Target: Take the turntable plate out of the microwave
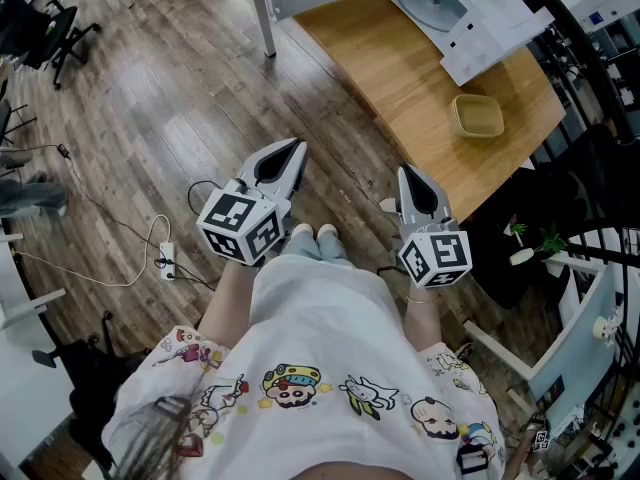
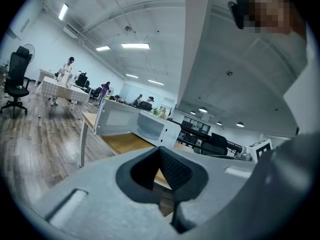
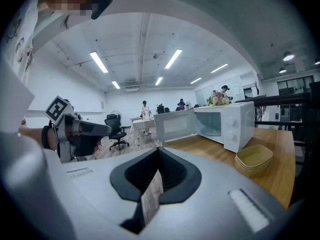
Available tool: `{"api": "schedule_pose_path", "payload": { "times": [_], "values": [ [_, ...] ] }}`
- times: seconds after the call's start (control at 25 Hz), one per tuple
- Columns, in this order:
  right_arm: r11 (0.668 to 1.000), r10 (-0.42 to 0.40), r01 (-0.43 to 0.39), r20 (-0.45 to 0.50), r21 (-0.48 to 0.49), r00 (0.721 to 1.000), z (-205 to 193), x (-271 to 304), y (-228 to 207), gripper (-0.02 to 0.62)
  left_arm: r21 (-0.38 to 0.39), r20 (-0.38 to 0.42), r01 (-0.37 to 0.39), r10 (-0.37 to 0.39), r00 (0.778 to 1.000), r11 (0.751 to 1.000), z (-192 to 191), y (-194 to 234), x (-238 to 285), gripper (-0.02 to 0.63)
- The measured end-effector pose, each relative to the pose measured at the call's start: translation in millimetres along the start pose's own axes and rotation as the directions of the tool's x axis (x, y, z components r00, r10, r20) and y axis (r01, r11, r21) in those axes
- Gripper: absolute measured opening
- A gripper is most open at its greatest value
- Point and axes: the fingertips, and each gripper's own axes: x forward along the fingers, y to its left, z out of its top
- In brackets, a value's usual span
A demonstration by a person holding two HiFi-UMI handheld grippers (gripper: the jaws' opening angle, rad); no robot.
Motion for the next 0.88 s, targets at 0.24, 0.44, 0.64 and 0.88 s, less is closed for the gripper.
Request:
{"api": "schedule_pose_path", "payload": {
  "times": [0.24,0.44,0.64,0.88],
  "values": [
    [1.000,-0.004,0.003,0.043,0.023,0.999,4.2,-8.2,-2.1,0.009,0.001,0.018,-0.005,0.005,1.000,1.000,-1.7,-9.7,-4.7,-0.002],
    [0.999,0.040,-0.041,0.061,0.015,0.997,6.0,-11.3,4.3,0.009,0.017,0.042,-0.041,0.041,0.998,0.999,-4.1,-15.6,-12.7,-0.002],
    [0.995,0.099,-0.099,0.072,0.004,0.993,7.2,-15.0,13.7,0.038,0.013,0.065,-0.067,0.066,0.996,0.998,-6.5,-21.5,-20.4,0.023],
    [0.991,0.137,-0.137,0.065,-0.009,0.988,4.7,-15.5,14.6,0.084,0.008,0.077,-0.109,0.108,0.991,0.994,-6.9,-20.5,-24.7,0.080]
  ]
}}
